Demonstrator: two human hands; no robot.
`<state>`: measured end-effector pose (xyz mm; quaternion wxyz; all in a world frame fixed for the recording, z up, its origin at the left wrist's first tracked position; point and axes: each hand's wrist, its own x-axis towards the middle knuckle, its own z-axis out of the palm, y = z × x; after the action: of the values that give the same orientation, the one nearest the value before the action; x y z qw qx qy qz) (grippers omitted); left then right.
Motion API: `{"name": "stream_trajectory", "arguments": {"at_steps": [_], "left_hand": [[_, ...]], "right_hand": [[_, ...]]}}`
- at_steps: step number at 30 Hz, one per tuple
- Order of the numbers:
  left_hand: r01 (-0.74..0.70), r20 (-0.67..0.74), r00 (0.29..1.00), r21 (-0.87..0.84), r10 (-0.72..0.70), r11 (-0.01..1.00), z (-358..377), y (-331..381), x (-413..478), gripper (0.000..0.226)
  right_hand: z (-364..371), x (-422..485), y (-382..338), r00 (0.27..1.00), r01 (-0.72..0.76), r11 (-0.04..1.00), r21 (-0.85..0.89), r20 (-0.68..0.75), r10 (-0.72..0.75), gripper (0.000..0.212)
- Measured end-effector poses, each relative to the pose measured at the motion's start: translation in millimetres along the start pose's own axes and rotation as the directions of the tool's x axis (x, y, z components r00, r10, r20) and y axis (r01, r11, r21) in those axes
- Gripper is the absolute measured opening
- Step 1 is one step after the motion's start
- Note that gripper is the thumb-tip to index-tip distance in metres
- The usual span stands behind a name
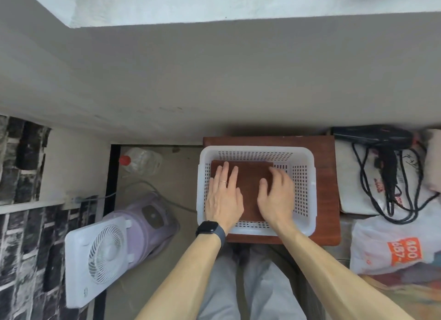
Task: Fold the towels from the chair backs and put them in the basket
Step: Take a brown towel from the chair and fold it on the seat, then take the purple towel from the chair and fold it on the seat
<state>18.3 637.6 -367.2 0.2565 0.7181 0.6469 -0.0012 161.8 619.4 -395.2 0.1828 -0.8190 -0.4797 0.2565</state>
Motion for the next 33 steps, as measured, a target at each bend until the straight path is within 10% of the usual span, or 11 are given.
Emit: {"name": "stream_trajectory", "arguments": {"at_steps": [5, 33], "left_hand": [[-0.045, 0.083, 0.996, 0.18, 0.031, 0.983, 32, -26, 32, 0.059], [-0.032, 0.034, 0.999, 0.11, 0.029, 0.993, -11, -28, -19, 0.052]], "right_hand": [[32, 9, 11, 0.919, 0.363, 0.902, -0.236, 0.252, -0.304, 0.056], [-37, -3, -25, 0.848, 0.474, 0.781, -0.406, 0.449, -0.28, 0.058]]}}
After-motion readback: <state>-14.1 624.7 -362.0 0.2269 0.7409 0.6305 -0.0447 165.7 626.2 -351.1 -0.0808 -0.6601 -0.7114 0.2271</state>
